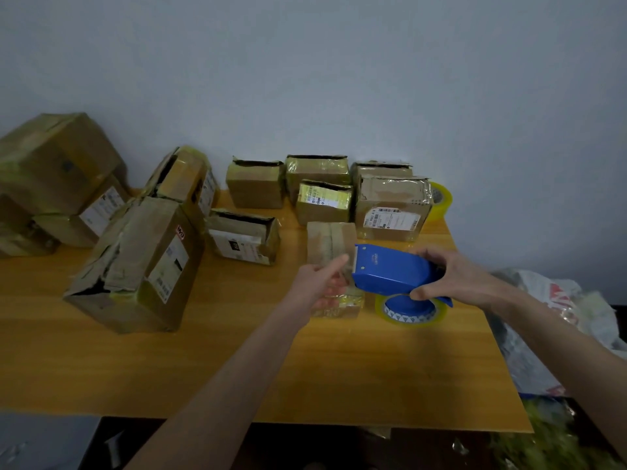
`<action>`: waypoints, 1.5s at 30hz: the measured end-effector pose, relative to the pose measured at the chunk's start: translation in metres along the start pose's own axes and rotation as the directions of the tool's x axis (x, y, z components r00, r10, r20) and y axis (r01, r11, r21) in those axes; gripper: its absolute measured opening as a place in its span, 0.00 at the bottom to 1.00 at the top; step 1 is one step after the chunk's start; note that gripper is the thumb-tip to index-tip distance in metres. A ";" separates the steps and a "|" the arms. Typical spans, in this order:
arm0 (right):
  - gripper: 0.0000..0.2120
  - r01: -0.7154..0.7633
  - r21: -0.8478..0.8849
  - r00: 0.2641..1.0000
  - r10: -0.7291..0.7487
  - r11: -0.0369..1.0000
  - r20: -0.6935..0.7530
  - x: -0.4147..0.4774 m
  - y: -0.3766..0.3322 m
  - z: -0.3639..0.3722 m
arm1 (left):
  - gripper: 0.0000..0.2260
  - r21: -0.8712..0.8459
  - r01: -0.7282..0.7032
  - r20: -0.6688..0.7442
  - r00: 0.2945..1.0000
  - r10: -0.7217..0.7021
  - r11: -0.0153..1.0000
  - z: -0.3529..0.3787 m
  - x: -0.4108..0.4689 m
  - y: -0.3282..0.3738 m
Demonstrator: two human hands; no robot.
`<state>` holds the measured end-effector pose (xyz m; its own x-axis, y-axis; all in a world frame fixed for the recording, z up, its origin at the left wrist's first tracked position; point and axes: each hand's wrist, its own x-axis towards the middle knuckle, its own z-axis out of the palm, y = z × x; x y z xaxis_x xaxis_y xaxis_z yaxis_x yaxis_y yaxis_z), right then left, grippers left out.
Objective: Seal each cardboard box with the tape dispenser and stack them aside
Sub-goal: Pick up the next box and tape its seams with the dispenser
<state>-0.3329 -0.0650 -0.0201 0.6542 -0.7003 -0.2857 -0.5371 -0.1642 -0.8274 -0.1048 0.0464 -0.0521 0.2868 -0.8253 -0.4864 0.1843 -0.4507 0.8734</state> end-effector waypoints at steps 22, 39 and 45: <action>0.30 0.122 -0.274 0.989 -0.095 0.954 0.110 -0.001 0.007 -0.001 | 0.02 0.149 -0.017 -0.300 0.952 0.062 0.989 -0.063 -0.012 -0.020; 0.31 0.042 -0.246 0.992 -0.010 0.968 0.130 0.020 0.040 -0.009 | 0.08 0.294 0.027 -0.411 0.906 0.101 0.955 -0.049 0.010 -0.047; 0.30 0.034 -0.284 0.991 0.004 0.958 0.134 0.029 0.048 -0.007 | 0.09 0.315 0.066 -0.422 0.903 0.078 0.947 -0.047 0.018 -0.050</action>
<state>-0.3433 -0.0983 -0.0647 0.7172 -0.6018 -0.3513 -0.6436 -0.3788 -0.6650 -0.0648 0.0704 -0.1054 0.6703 -0.6368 -0.3811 -0.1027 -0.5881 0.8022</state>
